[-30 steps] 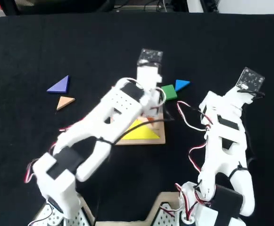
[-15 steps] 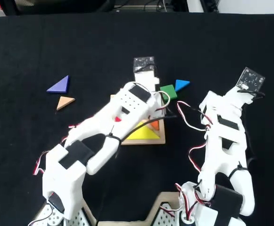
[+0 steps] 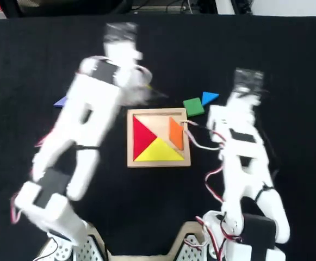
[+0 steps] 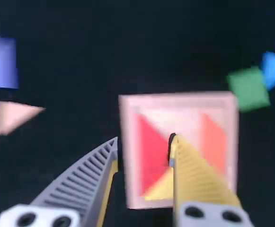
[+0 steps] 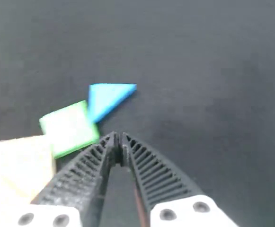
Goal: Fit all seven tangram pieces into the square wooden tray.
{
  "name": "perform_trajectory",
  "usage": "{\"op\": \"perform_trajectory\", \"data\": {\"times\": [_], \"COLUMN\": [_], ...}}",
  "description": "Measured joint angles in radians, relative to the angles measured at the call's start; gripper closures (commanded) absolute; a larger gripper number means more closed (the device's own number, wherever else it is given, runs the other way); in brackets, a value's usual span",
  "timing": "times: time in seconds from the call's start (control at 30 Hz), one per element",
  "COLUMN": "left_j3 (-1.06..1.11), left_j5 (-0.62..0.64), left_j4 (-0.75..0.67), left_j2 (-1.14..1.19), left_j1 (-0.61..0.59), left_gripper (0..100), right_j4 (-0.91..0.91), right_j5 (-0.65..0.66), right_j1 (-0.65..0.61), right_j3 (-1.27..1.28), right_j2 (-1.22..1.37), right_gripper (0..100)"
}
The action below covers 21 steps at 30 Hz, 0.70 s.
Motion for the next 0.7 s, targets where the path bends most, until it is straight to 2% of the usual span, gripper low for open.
{"op": "perform_trajectory", "data": {"times": [0.2, 0.33, 0.43, 0.53, 0.7], "left_j3": [0.063, 0.232, 0.436, 0.651, 0.891], "left_j5": [-0.063, -0.046, -0.040, -0.034, -0.012], "left_j4": [0.005, -0.069, -0.227, -0.443, -0.735], "left_j2": [-0.100, -0.117, -0.117, -0.124, -0.233], "left_j1": [-0.318, -0.433, -0.450, -0.443, -0.420], "left_gripper": [82, 82, 82, 82, 80], "right_j4": [0.374, 0.511, 0.535, 0.543, 0.620], "right_j5": [0.035, 0.035, 0.035, 0.035, 0.035], "right_j1": [-0.158, -0.227, -0.259, -0.285, -0.310], "right_j3": [-0.298, -0.470, -0.546, -0.598, -0.666], "right_j2": [0.084, 0.212, 0.325, 0.434, 0.500], "right_gripper": [98.7, 98.7, 98.7, 98.7, 98.7]}}
